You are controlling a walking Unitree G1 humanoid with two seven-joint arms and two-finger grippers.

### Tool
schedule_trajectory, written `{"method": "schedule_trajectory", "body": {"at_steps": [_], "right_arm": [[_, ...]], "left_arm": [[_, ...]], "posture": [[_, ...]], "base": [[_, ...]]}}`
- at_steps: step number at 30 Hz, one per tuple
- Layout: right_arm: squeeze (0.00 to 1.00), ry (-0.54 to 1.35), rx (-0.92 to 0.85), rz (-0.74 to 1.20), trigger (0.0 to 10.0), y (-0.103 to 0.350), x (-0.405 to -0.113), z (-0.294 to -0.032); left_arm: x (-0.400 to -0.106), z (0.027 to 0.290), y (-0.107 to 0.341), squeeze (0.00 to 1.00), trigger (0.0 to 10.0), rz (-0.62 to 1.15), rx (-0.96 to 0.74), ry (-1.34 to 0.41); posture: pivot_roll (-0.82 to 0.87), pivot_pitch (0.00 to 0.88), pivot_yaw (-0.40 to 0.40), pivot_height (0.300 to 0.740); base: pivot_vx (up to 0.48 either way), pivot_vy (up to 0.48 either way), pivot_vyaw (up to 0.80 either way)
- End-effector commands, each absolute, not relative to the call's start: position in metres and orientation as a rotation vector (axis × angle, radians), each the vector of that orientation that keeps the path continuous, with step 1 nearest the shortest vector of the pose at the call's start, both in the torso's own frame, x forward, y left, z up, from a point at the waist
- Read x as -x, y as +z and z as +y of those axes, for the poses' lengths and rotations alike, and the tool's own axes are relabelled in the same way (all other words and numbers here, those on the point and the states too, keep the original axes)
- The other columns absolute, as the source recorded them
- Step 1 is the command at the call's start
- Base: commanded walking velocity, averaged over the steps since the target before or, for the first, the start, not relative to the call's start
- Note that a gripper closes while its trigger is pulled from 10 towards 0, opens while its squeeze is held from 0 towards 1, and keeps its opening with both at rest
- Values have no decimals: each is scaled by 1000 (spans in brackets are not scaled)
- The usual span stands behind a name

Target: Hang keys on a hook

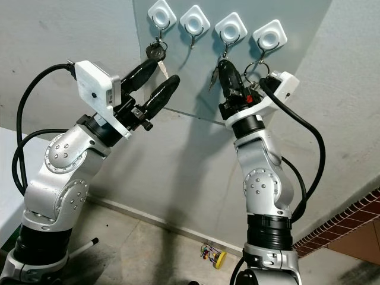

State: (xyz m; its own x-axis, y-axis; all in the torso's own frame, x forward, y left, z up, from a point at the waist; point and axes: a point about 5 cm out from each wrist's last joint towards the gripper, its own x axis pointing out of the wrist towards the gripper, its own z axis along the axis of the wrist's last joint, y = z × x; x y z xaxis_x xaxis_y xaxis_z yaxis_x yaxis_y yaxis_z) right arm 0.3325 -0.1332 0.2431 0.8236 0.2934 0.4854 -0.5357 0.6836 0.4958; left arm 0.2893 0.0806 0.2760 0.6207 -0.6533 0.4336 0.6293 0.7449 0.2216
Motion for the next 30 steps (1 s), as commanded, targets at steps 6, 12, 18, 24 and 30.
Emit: {"method": "schedule_trajectory", "body": {"at_steps": [6, 12, 18, 24, 30], "right_arm": [[1000, 459, -566, -404, 10000, 238, -331, -135], [1000, 432, -400, -393, 10000, 223, -329, -136], [1000, 388, -305, -270, 10000, 177, -323, -143], [1000, 330, -208, -99, 10000, 114, -314, -150], [1000, 289, -137, 48, 10000, 68, -302, -155]], "left_arm": [[-291, 85, 277, 0, 10000, -519, -64, -690], [-302, 91, 260, 0, 10000, -451, -78, -580], [-310, 99, 217, 0, 10000, -329, -18, -497], [-316, 109, 152, 0, 10000, -147, 51, -382], [-314, 118, 107, 0, 10000, -35, -11, -327]], "posture": [[20, 112, -43, 740], [15, 110, -46, 740], [13, 106, -45, 740], [5, 98, -40, 740], [2, 91, -34, 740]], "base": [[0, 0, 0], [0, 0, 0], [0, 0, 0], [0, 0, 0], [0, 0, 0]]}}
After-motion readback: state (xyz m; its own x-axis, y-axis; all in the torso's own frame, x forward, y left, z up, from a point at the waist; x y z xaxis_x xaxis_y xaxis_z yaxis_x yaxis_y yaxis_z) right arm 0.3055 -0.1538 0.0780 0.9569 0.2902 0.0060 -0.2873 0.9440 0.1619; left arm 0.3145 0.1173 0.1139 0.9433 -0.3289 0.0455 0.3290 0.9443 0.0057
